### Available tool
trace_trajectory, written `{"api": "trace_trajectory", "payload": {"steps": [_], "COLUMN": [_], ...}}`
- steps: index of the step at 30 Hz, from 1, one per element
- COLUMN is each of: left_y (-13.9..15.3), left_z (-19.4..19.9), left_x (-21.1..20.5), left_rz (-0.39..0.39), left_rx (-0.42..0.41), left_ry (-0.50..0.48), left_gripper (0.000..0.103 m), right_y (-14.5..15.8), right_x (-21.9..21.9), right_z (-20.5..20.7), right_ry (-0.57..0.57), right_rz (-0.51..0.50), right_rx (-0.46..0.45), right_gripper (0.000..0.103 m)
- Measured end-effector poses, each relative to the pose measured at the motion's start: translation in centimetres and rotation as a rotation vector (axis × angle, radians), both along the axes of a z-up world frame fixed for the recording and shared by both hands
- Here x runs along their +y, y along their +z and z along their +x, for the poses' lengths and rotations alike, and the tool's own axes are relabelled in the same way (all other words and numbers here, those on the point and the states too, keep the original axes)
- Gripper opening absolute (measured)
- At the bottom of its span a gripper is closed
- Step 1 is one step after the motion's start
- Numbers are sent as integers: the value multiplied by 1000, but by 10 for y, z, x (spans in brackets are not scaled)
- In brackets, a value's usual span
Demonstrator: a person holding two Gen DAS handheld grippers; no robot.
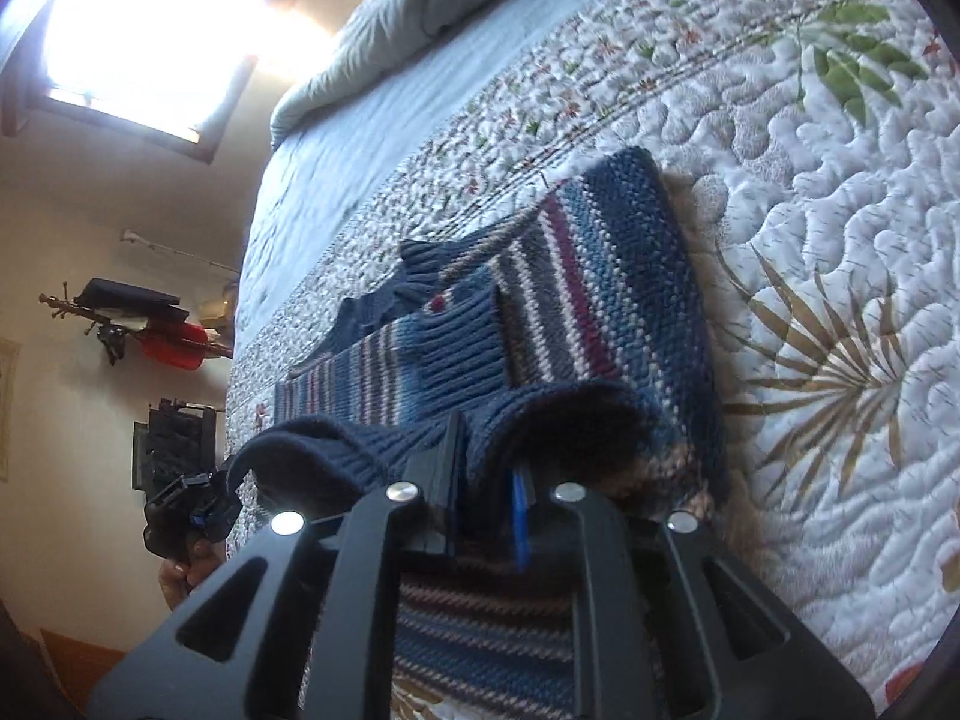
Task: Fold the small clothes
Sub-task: 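Open both tools and release the folded hem onto the sweater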
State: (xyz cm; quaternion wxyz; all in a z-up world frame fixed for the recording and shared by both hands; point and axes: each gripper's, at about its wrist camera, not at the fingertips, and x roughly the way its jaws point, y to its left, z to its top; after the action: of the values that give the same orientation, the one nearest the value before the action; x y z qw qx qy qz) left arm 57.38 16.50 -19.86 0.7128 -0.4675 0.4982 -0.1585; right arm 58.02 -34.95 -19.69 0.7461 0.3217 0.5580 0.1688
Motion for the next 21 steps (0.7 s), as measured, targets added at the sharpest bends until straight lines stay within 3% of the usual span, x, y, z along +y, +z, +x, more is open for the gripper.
{"api": "trace_trajectory", "payload": {"steps": [2,3,4,6,8,10,15,21], "left_y": [-12,-18,-21,-17,-5,14,29,1], "left_z": [4,7,8,7,5,3,14,42], "left_x": [3,5,7,9,9,7,7,-5], "left_rz": [-4,-14,-23,-20,-5,63,187,344], "left_rx": [34,60,64,48,3,-72,-132,-47], "left_ry": [14,13,17,15,-6,-52,-113,-249], "left_gripper": [27,46,52,52,60,71,72,72], "right_y": [-8,-8,-6,3,17,25,12,-6], "right_x": [0,0,1,-1,-5,-7,-2,9], "right_z": [5,6,6,6,5,7,27,45], "right_ry": [16,25,36,66,92,132,192,248], "right_rz": [17,24,26,32,28,-11,-72,-172], "right_rx": [18,15,7,-27,-92,-135,-115,-92], "right_gripper": [54,59,61,63,63,62,58,55]}}
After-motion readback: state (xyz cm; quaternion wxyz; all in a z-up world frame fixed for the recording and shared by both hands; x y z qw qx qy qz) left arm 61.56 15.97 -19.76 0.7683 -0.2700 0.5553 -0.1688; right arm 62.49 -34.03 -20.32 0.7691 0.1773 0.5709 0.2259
